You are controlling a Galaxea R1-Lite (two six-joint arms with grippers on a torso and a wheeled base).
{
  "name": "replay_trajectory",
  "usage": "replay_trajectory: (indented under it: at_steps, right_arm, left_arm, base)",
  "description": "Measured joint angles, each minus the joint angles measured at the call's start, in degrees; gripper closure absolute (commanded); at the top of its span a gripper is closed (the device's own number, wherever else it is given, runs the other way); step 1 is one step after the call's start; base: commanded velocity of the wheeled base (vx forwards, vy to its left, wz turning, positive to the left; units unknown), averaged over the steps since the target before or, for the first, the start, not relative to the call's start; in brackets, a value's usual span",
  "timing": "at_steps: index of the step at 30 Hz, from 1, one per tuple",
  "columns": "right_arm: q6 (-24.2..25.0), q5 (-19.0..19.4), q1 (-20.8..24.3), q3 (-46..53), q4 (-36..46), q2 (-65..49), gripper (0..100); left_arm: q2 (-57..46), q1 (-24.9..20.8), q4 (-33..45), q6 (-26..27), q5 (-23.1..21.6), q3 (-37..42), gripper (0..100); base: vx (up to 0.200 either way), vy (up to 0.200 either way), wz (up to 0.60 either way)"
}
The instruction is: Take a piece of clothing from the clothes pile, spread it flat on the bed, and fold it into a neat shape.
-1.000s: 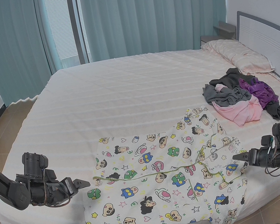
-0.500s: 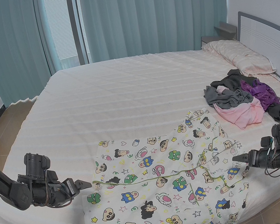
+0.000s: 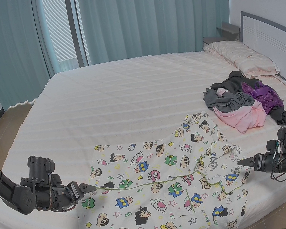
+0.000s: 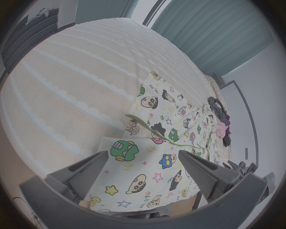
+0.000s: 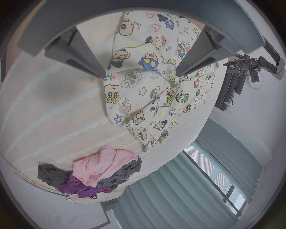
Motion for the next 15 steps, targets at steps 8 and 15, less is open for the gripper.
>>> replay_trajectory:
  at_steps: [8,15]
  right_arm:
    - [0.0,0.0,0.1,0.5,-0.3,0.2,0]
    - [0.0,0.0,0.1,0.8,-0.4,0.2,0]
  left_arm:
    - [0.2,0.3,0.0,-2.1,0.0,-0.9,0]
    - [-0.2,0.6,-0.6,-1.8,1.1,-2.1,0]
  base:
    - [0.150,0.000,0.00]
    - [0.000,0.000,0.00]
